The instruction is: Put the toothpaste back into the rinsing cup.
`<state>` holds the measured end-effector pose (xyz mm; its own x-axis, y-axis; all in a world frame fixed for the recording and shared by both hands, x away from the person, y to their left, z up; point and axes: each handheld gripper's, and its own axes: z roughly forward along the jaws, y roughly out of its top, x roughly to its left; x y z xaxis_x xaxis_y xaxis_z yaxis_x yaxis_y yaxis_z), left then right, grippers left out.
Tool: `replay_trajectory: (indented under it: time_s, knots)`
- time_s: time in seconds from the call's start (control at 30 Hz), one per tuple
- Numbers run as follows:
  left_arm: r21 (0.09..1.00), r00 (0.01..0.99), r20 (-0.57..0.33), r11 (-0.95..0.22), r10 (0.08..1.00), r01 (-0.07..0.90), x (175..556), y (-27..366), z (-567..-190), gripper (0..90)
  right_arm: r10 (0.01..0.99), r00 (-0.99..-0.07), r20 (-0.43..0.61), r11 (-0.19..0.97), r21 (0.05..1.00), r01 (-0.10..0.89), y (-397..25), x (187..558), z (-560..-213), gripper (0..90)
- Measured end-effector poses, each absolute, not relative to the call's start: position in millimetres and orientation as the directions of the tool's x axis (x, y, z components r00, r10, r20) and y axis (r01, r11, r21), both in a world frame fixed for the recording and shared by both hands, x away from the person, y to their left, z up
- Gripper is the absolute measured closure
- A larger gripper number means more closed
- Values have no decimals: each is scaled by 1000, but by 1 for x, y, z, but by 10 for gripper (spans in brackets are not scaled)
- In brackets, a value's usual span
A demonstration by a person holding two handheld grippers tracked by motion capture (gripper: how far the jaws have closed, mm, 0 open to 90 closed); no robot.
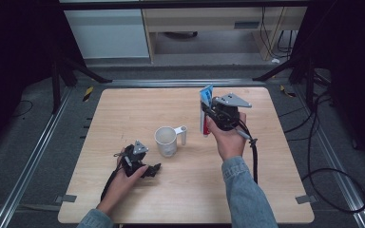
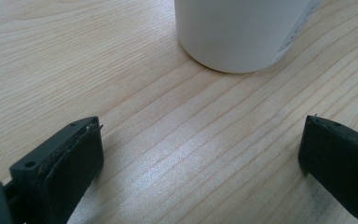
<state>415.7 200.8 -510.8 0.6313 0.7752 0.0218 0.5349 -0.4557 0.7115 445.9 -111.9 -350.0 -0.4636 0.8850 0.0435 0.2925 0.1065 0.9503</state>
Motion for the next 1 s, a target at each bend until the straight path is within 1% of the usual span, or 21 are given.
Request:
replay_trajectory:
  time_s: [0.17, 0.27, 0.47, 0.83, 1.0]
  knots:
    - [711, 632, 23, -457, 775, 534, 416, 201, -511, 0, 884, -465, 39, 106, 954, 282, -108, 443, -346, 736]
    - [711, 632, 23, -457, 775, 534, 416, 201, -511, 0, 883, -468, 17, 125, 955, 270, -104, 442, -341, 736]
    - [711, 631, 23, -456, 775, 534, 416, 201, -511, 0, 882, -472, 16, 124, 957, 264, -100, 441, -338, 736]
    - [712, 631, 23, -456, 776, 534, 416, 201, -511, 0, 877, -481, 4, 114, 970, 216, -88, 442, -319, 736]
    - [713, 627, 21, -451, 779, 537, 415, 201, -511, 0, 875, -484, 0, 118, 970, 213, -82, 443, -319, 736]
